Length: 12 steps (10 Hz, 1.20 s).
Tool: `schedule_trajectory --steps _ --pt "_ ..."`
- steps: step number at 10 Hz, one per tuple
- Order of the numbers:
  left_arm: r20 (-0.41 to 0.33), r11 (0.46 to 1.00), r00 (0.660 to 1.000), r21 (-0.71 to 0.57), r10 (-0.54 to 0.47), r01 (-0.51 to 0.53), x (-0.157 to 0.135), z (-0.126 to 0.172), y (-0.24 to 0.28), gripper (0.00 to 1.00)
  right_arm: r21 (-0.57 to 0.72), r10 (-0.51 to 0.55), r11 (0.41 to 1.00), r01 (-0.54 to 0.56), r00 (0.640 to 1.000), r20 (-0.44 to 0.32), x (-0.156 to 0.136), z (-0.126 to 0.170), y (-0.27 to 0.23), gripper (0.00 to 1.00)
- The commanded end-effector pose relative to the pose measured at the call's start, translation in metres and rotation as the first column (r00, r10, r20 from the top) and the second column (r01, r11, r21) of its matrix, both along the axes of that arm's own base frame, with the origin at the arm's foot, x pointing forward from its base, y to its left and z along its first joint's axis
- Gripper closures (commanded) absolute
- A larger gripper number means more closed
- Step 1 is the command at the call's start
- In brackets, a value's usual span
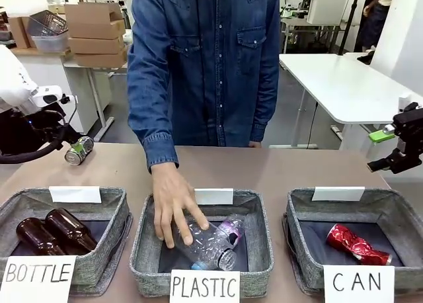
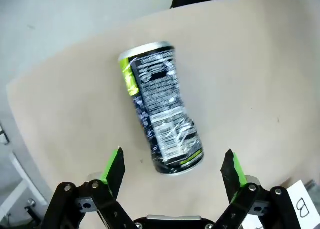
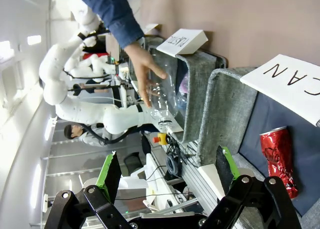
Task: Sort the can waste into the basket.
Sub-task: Pick up the can waste from the table and place it in the right Fabric basket.
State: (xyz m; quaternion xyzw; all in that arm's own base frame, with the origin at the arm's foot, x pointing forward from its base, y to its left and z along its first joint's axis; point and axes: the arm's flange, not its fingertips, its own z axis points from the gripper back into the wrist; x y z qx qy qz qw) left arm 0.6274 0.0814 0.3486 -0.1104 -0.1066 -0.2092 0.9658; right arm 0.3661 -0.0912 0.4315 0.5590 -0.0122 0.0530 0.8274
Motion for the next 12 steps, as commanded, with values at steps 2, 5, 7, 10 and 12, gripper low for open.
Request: schedule_trajectory --steps 2,5,7,10,12 --pt "0.086 0.999 0.996 -0.038 -0.036 0.039 0.007 -0.016 -0.008 0.00 -0.004 -0.007 1.000 0.007 1.000 0.013 0.000 0.001 0.001 0.00" --pt "0.105 0.999 0.994 0.009 -0.038 0.037 0.011 -0.043 -0.021 0.00 -0.004 -0.007 1.000 0.007 1.000 0.013 0.000 0.001 0.001 0.00" --pt "0.144 0.999 0.989 0.017 -0.045 0.043 0.011 -0.044 -0.025 0.00 -0.004 -0.007 1.000 0.007 1.000 0.013 0.000 0.001 0.001 0.00" --pt "0.149 0.999 0.988 0.036 -0.034 0.029 0.010 -0.043 -0.025 0.84 -0.004 -0.007 1.000 0.007 1.000 0.013 0.000 0.001 0.001 0.00" --pt "0.140 0.999 0.990 0.042 -0.034 0.029 0.009 -0.044 -0.025 1.00 -0.004 -0.007 1.000 0.007 1.000 0.013 0.000 0.001 0.001 0.00"
